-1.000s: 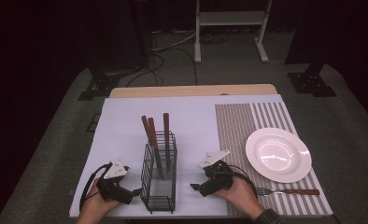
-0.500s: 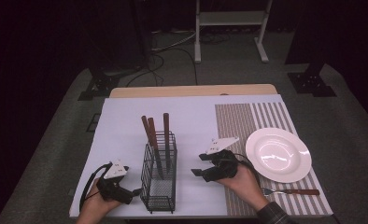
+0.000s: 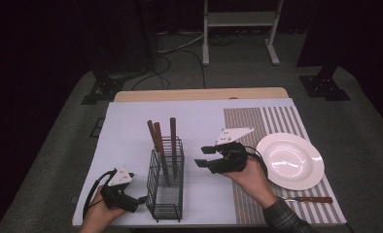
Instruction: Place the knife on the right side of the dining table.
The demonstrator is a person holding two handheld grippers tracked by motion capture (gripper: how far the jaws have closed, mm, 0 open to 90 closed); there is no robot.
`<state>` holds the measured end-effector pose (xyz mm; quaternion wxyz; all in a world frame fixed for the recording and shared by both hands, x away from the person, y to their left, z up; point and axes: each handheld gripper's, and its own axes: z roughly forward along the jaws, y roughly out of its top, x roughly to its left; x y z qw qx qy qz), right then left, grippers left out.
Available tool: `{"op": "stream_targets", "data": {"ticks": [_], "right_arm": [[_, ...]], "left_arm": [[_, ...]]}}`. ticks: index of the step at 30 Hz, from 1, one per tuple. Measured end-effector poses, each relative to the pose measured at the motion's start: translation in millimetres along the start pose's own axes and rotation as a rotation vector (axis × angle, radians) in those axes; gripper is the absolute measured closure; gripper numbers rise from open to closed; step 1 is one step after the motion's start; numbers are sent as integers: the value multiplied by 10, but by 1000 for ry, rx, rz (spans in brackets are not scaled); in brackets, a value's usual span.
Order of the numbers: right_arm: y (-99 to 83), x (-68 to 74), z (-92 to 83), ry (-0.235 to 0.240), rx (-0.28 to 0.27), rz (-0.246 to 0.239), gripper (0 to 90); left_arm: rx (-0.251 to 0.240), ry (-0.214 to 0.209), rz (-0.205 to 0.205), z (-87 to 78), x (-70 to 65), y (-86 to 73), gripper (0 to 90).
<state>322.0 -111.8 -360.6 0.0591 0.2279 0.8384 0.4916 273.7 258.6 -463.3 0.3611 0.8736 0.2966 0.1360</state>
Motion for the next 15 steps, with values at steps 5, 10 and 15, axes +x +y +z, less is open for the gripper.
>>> {"op": "stream_targets", "data": {"ticks": [5, 10, 15], "right_arm": [[112, 1, 26, 6, -20, -2, 484], [215, 1, 72, 16, -41, -7, 486], [344, -30, 95, 17, -71, -5, 491]], "left_arm": [[-1, 0, -1, 0, -1, -1, 0], [-1, 0, -1, 0, -1, -1, 0], [-2, 1, 1, 1, 0, -1, 0]]}}
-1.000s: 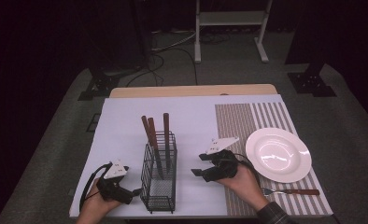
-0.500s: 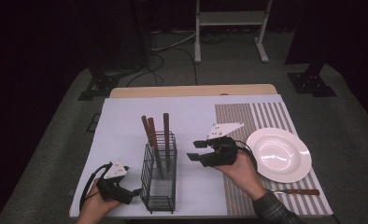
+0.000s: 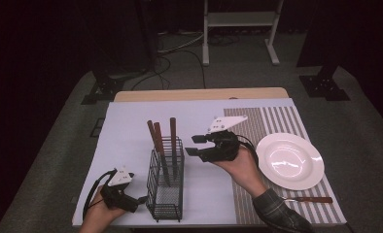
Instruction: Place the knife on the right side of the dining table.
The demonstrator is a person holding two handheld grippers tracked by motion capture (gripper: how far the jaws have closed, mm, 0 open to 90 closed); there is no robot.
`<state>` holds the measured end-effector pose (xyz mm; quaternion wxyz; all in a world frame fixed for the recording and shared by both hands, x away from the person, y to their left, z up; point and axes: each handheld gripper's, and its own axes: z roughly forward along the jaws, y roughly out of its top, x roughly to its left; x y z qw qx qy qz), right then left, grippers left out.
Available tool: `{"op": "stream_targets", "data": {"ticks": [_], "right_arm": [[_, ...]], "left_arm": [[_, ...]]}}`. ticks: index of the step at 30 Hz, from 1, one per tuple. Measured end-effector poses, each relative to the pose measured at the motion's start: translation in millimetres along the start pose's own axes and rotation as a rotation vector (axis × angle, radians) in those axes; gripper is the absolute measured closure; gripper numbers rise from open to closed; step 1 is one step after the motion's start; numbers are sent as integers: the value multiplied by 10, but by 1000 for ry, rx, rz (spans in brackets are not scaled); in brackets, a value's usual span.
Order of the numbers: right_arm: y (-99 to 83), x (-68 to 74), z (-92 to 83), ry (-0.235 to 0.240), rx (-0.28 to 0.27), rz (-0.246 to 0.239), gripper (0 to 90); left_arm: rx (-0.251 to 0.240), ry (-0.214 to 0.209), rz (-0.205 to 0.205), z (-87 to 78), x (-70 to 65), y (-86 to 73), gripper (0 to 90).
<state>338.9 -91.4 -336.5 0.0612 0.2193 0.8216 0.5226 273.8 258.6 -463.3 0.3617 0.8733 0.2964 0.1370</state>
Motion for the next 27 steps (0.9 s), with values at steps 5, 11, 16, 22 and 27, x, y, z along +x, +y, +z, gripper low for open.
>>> {"op": "stream_targets", "data": {"ticks": [5, 11, 16, 22, 27], "right_arm": [[100, -44, 36, 4, -17, 1, 493], [212, -87, 135, 17, -40, 4, 487], [296, -169, 248, 10, -60, 12, 470], [373, -261, 332, 18, -73, 20, 456], [427, -310, 407, 41, -83, 35, 450]], "left_arm": [[2, -1, 1, -1, 1, 1, 0], [-1, -1, 1, 1, 2, 0, 0], [0, -1, 0, 1, 1, 0, 0], [1, -2, 1, -1, 2, 0, 0], [1, -2, 0, 0, 3, 0, 0]]}}
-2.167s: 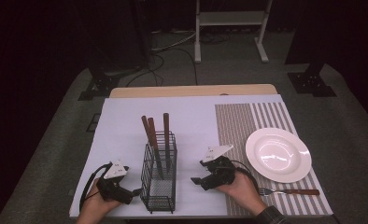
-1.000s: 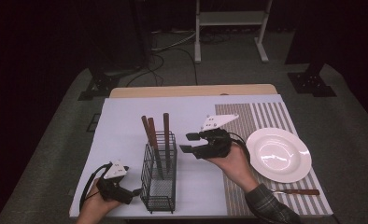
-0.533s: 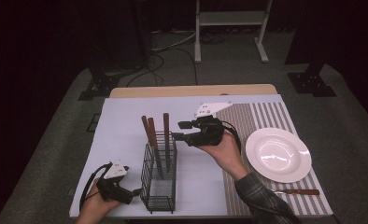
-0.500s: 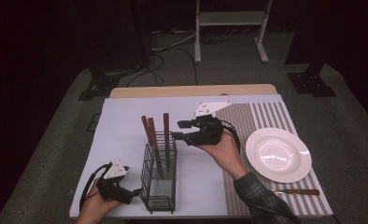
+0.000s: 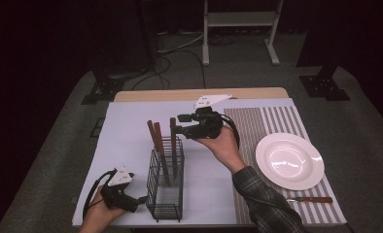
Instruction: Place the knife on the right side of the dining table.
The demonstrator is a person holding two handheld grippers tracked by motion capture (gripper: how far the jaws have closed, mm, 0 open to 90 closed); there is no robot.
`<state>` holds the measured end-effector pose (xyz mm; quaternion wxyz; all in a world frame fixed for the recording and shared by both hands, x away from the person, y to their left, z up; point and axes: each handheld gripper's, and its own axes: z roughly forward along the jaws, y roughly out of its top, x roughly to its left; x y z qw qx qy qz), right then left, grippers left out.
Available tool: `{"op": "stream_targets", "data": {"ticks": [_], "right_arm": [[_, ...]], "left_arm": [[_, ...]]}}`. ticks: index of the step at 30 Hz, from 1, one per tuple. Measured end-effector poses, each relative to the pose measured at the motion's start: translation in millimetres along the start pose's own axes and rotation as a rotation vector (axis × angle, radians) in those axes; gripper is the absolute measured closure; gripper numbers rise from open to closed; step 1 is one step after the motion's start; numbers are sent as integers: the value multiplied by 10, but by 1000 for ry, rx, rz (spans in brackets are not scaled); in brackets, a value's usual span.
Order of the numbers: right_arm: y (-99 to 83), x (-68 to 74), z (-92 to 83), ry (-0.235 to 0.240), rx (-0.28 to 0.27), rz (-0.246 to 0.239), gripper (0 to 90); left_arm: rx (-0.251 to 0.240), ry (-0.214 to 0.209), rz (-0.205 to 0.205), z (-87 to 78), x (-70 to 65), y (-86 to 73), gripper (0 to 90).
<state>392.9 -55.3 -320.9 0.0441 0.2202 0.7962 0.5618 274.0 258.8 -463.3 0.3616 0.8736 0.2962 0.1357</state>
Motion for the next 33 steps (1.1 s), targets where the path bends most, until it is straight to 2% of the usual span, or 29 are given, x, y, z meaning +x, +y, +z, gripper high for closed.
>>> {"op": "stream_targets", "data": {"ticks": [10, 12, 13, 14, 16, 22, 28, 33], "right_arm": [[45, -83, 185, 33, -7, 27, 482], [42, -88, 212, 44, -1, 28, 555], [42, -88, 212, 44, -1, 28, 555], [42, -76, 207, 53, -2, 25, 612], [42, -61, 181, 57, -5, 16, 637], [34, -7, 98, 65, -20, 8, 631], [22, 109, 17, 89, -35, -5, 616], [37, 179, -31, 104, -35, -21, 650]], "left_arm": [[-2, 1, -2, 1, -2, 0, 0], [-2, 1, -2, 1, -2, 0, 0], [-2, 1, -2, 1, -2, 0, 0], [-2, 1, -1, 1, -1, 0, 0], [0, 0, 0, 0, 0, 0, 0], [-1, 0, -1, 1, -2, 0, 0], [-1, 0, -2, 0, -2, 0, 0], [1, 0, 1, -1, 0, 0, 0]]}}
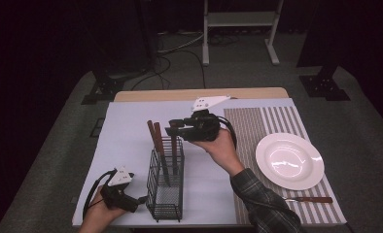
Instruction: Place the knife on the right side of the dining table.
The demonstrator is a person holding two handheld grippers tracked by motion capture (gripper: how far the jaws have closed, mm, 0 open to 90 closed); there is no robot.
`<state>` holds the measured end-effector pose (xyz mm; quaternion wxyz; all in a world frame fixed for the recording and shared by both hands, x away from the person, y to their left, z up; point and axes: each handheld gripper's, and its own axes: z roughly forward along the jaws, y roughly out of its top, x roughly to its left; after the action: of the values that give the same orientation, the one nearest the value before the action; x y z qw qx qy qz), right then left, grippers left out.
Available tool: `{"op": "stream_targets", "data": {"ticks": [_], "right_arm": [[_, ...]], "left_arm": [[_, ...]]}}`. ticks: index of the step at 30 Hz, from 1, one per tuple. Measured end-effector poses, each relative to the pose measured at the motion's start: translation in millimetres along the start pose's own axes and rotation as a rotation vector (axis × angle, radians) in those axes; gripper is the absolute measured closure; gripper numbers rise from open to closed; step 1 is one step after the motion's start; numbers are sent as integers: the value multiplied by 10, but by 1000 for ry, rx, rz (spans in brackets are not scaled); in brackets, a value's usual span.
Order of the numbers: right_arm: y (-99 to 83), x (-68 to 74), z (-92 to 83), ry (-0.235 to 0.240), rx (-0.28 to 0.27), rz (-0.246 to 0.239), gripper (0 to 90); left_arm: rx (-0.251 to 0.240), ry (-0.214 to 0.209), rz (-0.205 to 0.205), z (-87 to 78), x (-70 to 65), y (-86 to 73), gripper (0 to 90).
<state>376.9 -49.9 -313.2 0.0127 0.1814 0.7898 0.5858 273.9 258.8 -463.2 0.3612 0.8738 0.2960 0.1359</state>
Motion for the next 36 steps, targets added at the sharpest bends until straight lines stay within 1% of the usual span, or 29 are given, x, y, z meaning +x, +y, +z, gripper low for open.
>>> {"op": "stream_targets", "data": {"ticks": [8, 13, 21, 28, 31, 36], "right_arm": [[15, 117, -49, 18, -7, -29, 736], [31, 173, -64, 21, -11, -42, 765], [31, 195, -59, 27, -3, -40, 773], [6, 219, -94, 34, -14, -28, 790], [16, 245, -102, 32, -10, -35, 797], [70, 288, -130, 14, -39, -44, 800]], "left_arm": [[0, 0, 0, 0, 0, 0, 0], [-2, 1, 0, 2, -1, -1, 0], [-2, 0, 0, 2, -1, -1, 0], [-2, 1, 0, 2, -1, -1, 0], [-2, 1, 0, 2, -1, -1, 0], [0, 0, 0, 0, -1, 0, 0]]}}
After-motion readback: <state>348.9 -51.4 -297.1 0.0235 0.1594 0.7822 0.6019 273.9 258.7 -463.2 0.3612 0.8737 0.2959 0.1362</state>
